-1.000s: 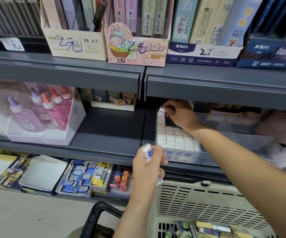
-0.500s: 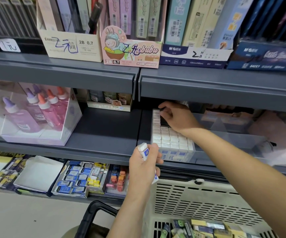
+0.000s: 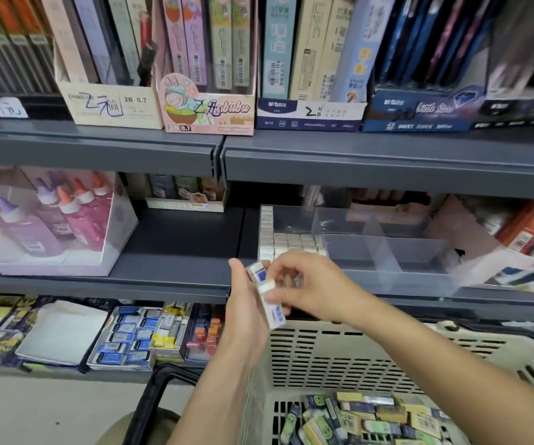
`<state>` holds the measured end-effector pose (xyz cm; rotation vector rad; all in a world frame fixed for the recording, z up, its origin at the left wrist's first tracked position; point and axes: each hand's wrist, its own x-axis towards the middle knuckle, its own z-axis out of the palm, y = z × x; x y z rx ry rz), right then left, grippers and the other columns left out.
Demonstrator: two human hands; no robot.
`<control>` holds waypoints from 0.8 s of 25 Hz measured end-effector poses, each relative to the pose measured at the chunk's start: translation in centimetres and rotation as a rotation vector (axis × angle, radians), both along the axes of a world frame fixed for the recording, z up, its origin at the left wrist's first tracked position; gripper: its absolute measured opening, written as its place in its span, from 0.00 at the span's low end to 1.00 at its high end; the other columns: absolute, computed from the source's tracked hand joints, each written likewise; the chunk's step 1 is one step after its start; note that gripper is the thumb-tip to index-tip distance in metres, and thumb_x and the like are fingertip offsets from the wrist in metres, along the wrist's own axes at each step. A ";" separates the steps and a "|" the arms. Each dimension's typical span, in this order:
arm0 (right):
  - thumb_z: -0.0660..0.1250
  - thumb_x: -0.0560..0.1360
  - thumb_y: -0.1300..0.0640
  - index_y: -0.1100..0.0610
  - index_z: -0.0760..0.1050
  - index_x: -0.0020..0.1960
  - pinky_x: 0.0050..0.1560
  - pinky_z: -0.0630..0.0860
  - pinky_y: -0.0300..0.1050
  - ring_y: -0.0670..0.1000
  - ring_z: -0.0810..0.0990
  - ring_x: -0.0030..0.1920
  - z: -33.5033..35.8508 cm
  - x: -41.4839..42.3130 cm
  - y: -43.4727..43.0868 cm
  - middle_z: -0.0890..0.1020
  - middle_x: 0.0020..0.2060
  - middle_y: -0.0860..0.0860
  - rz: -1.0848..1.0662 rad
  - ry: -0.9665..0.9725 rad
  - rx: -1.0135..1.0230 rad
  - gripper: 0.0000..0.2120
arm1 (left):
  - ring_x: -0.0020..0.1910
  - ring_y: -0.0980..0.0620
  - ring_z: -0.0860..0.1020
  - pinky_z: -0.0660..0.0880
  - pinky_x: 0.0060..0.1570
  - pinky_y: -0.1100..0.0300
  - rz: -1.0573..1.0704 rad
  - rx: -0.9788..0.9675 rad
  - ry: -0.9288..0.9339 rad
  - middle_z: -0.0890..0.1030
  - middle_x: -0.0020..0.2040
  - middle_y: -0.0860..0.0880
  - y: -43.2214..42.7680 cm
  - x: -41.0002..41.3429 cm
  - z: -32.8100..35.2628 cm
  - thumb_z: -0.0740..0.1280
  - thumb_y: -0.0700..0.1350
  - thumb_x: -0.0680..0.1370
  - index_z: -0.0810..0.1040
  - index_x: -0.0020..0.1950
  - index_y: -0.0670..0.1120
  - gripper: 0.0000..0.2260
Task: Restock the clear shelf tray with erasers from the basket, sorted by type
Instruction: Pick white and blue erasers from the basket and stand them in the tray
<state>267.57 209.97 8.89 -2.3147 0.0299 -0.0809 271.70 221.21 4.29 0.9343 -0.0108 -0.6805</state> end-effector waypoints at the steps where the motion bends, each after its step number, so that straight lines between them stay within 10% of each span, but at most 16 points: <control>1: 0.74 0.68 0.59 0.51 0.74 0.40 0.40 0.75 0.36 0.43 0.75 0.34 0.3 0.1 -0.4 0.76 0.36 0.45 -0.036 0.025 0.125 0.09 | 0.37 0.51 0.78 0.73 0.34 0.56 0.013 0.018 -0.023 0.80 0.41 0.44 0.0 0.1 0.1 0.50 0.58 0.80 0.76 0.49 0.44 0.22; 5: 0.72 0.70 0.65 0.54 0.75 0.41 0.31 0.74 0.33 0.41 0.79 0.29 1.2 1.0 -2.2 0.79 0.30 0.46 -0.141 0.023 0.353 0.08 | 0.39 0.49 0.77 0.75 0.27 0.60 0.143 0.156 -0.070 0.78 0.44 0.41 0.0 0.5 0.0 0.56 0.43 0.79 0.72 0.51 0.41 0.08; 11: 0.68 0.73 0.66 0.54 0.75 0.41 0.35 0.78 0.33 0.41 0.81 0.30 1.5 4.9 -4.9 0.83 0.40 0.56 -0.321 -0.031 0.417 0.08 | 0.44 0.57 0.80 0.78 0.42 0.61 0.316 0.312 -0.389 0.82 0.46 0.52 0.2 1.6 -0.2 0.61 0.47 0.80 0.78 0.48 0.58 0.08; 14: 0.66 0.74 0.63 0.53 0.74 0.40 0.55 0.76 0.43 0.52 0.82 0.46 1.1 7.4 -6.7 0.82 0.48 0.58 -0.445 -0.104 0.222 0.07 | 0.48 0.56 0.79 0.76 0.50 0.60 0.360 0.381 -0.429 0.81 0.49 0.54 -0.2 2.0 -0.7 0.61 0.47 0.80 0.76 0.49 0.60 0.08; 17: 0.64 0.75 0.56 0.52 0.75 0.49 0.43 0.67 0.23 0.45 0.76 0.43 0.2 8.8 -7.7 0.80 0.45 0.48 -0.362 -0.036 -0.181 0.04 | 0.47 0.58 0.79 0.76 0.50 0.61 0.396 0.413 -0.453 0.81 0.48 0.55 -0.6 1.8 -1.2 0.62 0.45 0.79 0.76 0.50 0.59 0.08; 20: 0.66 0.74 0.53 0.47 0.76 0.44 0.42 0.68 0.30 0.43 0.77 0.43 -0.9 9.5 -7.7 0.79 0.42 0.42 -0.281 0.049 -0.213 0.01 | 0.49 0.59 0.80 0.76 0.51 0.61 0.432 0.407 -0.451 0.82 0.49 0.54 -0.4 2.1 -1.5 0.65 0.44 0.77 0.76 0.51 0.58 0.08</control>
